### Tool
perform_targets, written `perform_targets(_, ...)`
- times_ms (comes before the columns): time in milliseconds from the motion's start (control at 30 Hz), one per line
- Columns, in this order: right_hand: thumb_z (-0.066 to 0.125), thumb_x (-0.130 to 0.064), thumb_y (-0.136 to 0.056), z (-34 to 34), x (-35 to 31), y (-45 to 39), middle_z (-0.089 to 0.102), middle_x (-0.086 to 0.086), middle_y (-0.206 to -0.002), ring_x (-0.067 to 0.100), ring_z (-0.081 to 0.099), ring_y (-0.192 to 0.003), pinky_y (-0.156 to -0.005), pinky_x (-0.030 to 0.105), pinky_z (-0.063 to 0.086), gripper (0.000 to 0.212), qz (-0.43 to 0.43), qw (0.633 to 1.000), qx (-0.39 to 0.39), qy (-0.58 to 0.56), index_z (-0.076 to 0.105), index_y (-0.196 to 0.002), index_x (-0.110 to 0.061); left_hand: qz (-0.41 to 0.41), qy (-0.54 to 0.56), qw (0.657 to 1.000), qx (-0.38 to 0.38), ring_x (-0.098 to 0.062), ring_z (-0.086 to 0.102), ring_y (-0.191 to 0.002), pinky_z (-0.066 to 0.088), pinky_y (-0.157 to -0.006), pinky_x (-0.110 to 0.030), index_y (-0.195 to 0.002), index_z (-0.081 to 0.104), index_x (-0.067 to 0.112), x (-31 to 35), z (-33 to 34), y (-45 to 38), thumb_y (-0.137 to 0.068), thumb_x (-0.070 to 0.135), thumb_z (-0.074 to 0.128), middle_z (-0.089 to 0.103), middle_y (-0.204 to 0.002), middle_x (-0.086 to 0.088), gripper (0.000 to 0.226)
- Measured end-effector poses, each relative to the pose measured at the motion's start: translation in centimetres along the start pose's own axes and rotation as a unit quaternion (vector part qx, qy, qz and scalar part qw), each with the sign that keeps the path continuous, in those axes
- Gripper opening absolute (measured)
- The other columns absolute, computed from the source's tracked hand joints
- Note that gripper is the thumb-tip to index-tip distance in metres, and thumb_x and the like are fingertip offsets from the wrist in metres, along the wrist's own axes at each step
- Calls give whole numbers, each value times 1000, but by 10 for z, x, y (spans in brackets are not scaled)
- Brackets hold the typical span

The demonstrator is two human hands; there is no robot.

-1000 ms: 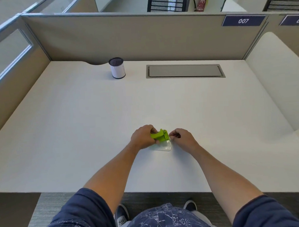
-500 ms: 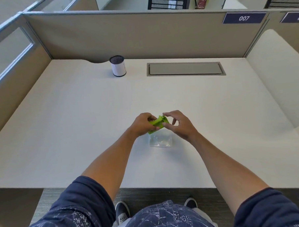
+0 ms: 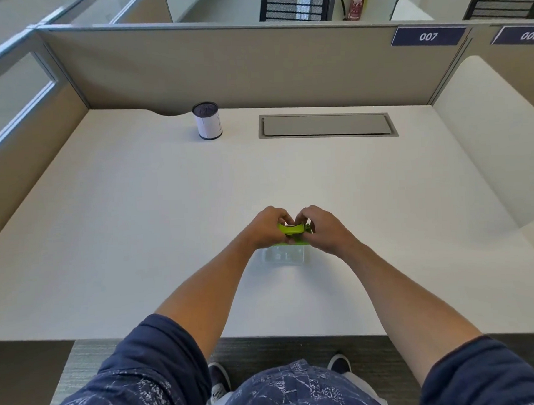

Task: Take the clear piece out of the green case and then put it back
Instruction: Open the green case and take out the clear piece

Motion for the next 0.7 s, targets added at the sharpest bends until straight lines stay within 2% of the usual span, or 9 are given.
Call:
perform_targets(100, 70, -30, -79, -3, 8, 5, 58, -11, -96, 5, 50, -65, -65, 25, 40, 18, 8, 1000, 14, -19, 58, -88, -40, 6, 29, 999, 30, -19, 61, -97, 50, -71, -22, -106, 71, 24, 0, -4, 0, -67, 22, 90, 61, -111, -5, 43)
perform_targets(200, 77, -37, -79, -9, 23, 10, 58, -6, -98, 6, 52, -68, -64, 24, 40, 21, 39, 998, 43, -30, 58, -88, -36, 8, 48, 998, 48, -18, 61, -101, 54, -81, -27, -120, 64, 25, -5, -11, 2, -66, 29, 93, 58, -120, -5, 61)
perform_targets(300, 80, -38, -78, -19, 47, 22, 58, -8, -96, 7, 55, -74, -63, 22, 39, 24, 97, 989, 100, -43, 59, -88, -31, 4, -15, 999, 35, -20, 57, -115, 52, -98, -39, -135, 57, 24, -14, -13, 9, -67, 35, 93, 55, -131, -2, 78)
perform_targets(433, 79, -43, -80, -31, 76, 44, 56, -6, -101, 13, 59, -80, -68, 28, 45, 30, 169, 970, 176, -18, 61, -96, -25, 4, -152, 988, -11, -20, 47, -133, 45, -108, -41, -145, 50, 23, -28, 0, 21, -66, 43, 90, 47, -147, 5, 91)
perform_targets(567, 77, -46, -82, -34, 88, 60, 57, -2, -107, 22, 62, -80, -69, 37, 51, 36, 215, 951, 222, 1, 60, -100, -20, 35, -245, 968, -25, -23, 49, -126, 46, -102, -39, -142, 53, 19, -29, 14, 28, -66, 47, 88, 51, -141, 3, 88)
perform_targets(700, 76, -46, -83, -31, 91, 66, 56, -2, -107, 23, 61, -78, -65, 33, 44, 35, 227, 946, 232, 2, 59, -99, -19, 59, -278, 958, -23, -24, 53, -114, 48, -95, -38, -130, 63, 18, -25, 17, 28, -69, 46, 85, 56, -126, 1, 71)
Point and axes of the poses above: each hand's wrist, its own y-axis away from the middle knuckle, its own z-axis out of the palm, x = y × z, the point moved 9 cm from there along -y, towards the middle knuckle
